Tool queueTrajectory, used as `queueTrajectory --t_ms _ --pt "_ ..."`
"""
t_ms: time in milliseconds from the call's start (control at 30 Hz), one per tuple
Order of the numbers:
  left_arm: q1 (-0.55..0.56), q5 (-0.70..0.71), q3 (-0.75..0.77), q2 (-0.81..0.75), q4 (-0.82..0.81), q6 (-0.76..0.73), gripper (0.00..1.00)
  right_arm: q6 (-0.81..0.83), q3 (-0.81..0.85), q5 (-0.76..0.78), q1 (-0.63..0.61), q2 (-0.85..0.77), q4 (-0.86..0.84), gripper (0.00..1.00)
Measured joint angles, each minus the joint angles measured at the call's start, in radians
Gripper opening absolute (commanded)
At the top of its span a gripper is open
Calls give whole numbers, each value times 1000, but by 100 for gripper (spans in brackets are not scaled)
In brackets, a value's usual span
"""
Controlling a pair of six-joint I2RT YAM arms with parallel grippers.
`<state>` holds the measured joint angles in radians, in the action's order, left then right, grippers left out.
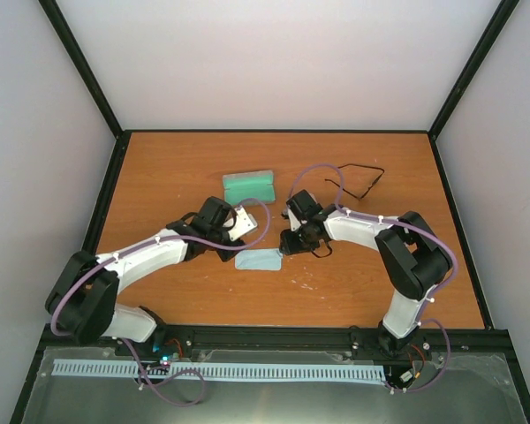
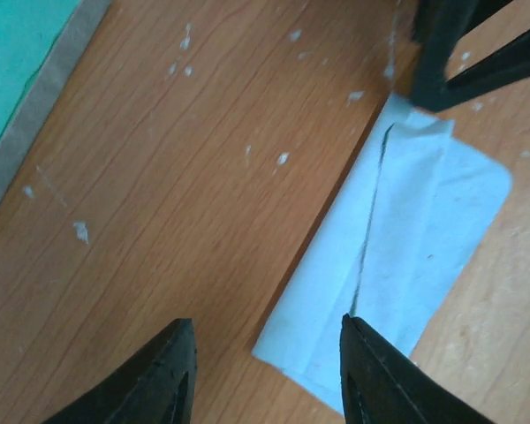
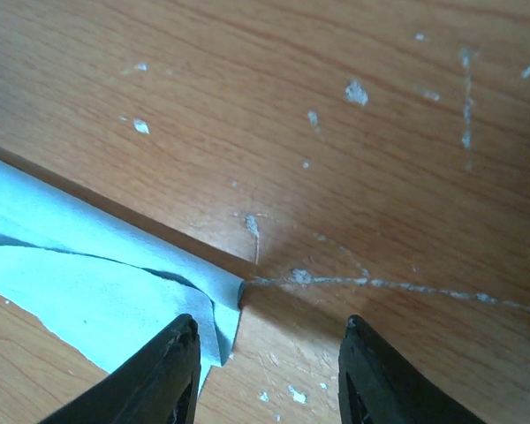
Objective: Organize the sunglasses
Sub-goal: Fold the glasses cleaning cloth at the center of the board.
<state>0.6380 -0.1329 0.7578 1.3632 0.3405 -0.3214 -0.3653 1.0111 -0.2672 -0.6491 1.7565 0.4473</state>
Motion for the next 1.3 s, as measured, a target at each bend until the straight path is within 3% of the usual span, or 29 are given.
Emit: queueTrajectory --t_ms 100,167,267,367,833,1300 --pt "-26 -8 1 28 6 10 31 -1 0 -3 -2 5 5 35" --pt "-25 -11 2 54 8 16 31 0 3 -9 -3 5 3 36" --pt "-25 -15 4 114 11 16 43 1 10 -16 -5 4 0 40" --pt "-25 -19 4 160 19 17 44 2 14 -23 -8 2 -3 40" --pt "-26 18 4 201 -16 11 18 18 87 -69 -42 13 -3 36" --pt "-25 13 -5 224 -54 12 12 29 138 -119 -103 129 9 33"
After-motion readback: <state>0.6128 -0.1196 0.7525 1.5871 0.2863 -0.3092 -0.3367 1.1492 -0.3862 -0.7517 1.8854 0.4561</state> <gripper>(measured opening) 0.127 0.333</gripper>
